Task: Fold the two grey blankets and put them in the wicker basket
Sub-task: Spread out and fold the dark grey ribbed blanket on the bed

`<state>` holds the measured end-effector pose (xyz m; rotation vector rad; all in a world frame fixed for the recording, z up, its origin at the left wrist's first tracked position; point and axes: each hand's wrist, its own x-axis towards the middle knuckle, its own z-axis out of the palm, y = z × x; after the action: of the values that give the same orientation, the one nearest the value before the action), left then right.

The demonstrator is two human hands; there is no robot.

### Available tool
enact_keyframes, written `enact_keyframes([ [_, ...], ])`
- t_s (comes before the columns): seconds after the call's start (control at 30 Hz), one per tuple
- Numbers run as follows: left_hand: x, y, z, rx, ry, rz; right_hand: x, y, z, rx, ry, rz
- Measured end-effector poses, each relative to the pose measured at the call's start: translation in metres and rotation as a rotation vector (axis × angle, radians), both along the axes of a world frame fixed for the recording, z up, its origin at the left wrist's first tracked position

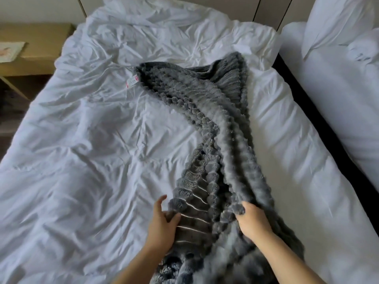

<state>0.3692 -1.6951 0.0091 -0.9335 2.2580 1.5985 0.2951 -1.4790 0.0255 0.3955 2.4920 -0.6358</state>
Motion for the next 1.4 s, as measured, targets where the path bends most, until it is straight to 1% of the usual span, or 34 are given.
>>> enact_keyframes([
  [0.03,0.004,0.000,0.006,-0.010,0.053,0.014,0.000,-0.001,0.009,-0.234,0.066,-0.166],
  [0.07,0.006,0.001,0.010,-0.010,0.097,0.008,0.000,-0.004,0.020,-0.555,0.103,-0.338],
  [0.1,0.008,0.004,0.016,0.047,0.104,-0.004,0.001,-0.008,0.031,-0.946,0.095,-0.483],
  [0.13,0.008,0.009,0.023,0.173,0.091,-0.015,0.003,-0.015,0.044,-1.311,0.015,-0.537],
  [0.17,0.008,0.013,0.030,0.288,0.069,-0.038,0.006,-0.025,0.055,-1.495,-0.088,-0.497],
  [0.2,0.009,0.015,0.035,0.362,0.051,-0.052,0.008,-0.036,0.063,-1.518,-0.182,-0.361],
  [0.23,0.010,0.015,0.037,0.394,0.034,-0.046,0.007,-0.045,0.065,-1.420,-0.241,-0.190],
  [0.27,0.012,0.013,0.037,0.451,0.009,0.006,0.006,-0.052,0.060,-1.248,-0.229,-0.021],
  [0.3,0.013,0.010,0.037,0.508,-0.017,0.058,0.005,-0.056,0.056,-1.042,-0.152,0.073],
  [0.33,0.015,0.008,0.037,0.554,-0.026,0.096,0.004,-0.054,0.049,-0.879,-0.042,0.083],
  [0.37,0.017,0.005,0.035,0.571,-0.027,0.104,0.002,-0.045,0.043,-0.774,0.079,-0.011],
  [0.4,0.018,0.001,0.032,0.582,-0.032,0.114,0.002,-0.030,0.038,-0.707,0.198,-0.175],
  [0.47,0.020,-0.007,0.023,0.551,-0.071,0.094,0.007,0.021,0.019,-0.397,0.375,-0.472],
  [0.5,0.021,-0.012,0.018,0.538,-0.106,0.059,0.013,0.051,0.006,-0.193,0.365,-0.561],
  [0.53,0.022,-0.016,0.013,0.544,-0.143,0.010,0.022,0.080,-0.009,-0.028,0.278,-0.618],
  [0.57,0.024,-0.018,0.009,0.547,-0.178,-0.035,0.033,0.101,-0.020,0.048,0.137,-0.678],
  [0.6,0.025,-0.018,0.007,0.532,-0.217,-0.071,0.043,0.114,-0.029,0.014,-0.011,-0.758],
  [0.67,0.027,-0.014,0.001,0.474,-0.321,-0.143,0.060,0.122,-0.039,-0.319,-0.207,-0.890],
  [0.7,0.029,-0.010,-0.002,0.421,-0.360,-0.162,0.068,0.120,-0.039,-0.473,-0.256,-0.907],
  [0.73,0.030,-0.007,-0.006,0.353,-0.388,-0.177,0.074,0.116,-0.039,-0.583,-0.272,-0.873],
  [0.8,0.034,0.001,-0.011,0.174,-0.420,-0.220,0.082,0.108,-0.040,-0.708,-0.215,-0.722],
  [0.83,0.036,0.002,-0.011,0.086,-0.407,-0.211,0.085,0.102,-0.035,-0.736,-0.189,-0.625],
  [0.87,0.037,0.001,-0.008,0.024,-0.361,-0.152,0.088,0.097,-0.027,-0.699,-0.163,-0.492],
  [0.93,0.034,-0.008,0.006,-0.028,-0.240,0.018,0.086,0.093,-0.007,-0.538,-0.076,-0.231],
  [0.97,0.030,-0.019,0.018,-0.056,-0.180,0.094,0.077,0.094,0.008,-0.458,0.012,-0.185],
  [1.0,0.024,-0.034,0.032,-0.082,-0.122,0.163,0.063,0.095,0.031,-0.411,0.134,-0.216],
  [1.03,0.016,-0.052,0.050,-0.090,-0.060,0.235,0.043,0.099,0.057,-0.424,0.271,-0.323],
  [1.1,-0.010,-0.092,0.091,-0.076,0.090,0.390,-0.007,0.104,0.114,-0.601,0.494,-0.589],
  [1.13,-0.026,-0.110,0.112,-0.105,0.177,0.443,-0.033,0.101,0.142,-0.656,0.588,-0.652],
  [1.2,-0.066,-0.141,0.145,-0.205,0.325,0.451,-0.086,0.085,0.186,-0.727,0.738,-0.650],
  [1.23,-0.084,-0.151,0.157,-0.215,0.359,0.426,-0.110,0.072,0.200,-0.817,0.726,-0.639],
  [1.3,-0.107,-0.164,0.165,-0.131,0.261,0.359,-0.146,0.042,0.201,-0.996,0.503,-0.553],
  [1.33,-0.110,-0.168,0.161,-0.096,0.156,0.316,-0.156,0.030,0.191,-0.993,0.369,-0.504],
  [1.4,-0.098,-0.171,0.141,-0.076,-0.013,0.199,-0.157,0.018,0.150,-0.788,0.215,-0.390],
])
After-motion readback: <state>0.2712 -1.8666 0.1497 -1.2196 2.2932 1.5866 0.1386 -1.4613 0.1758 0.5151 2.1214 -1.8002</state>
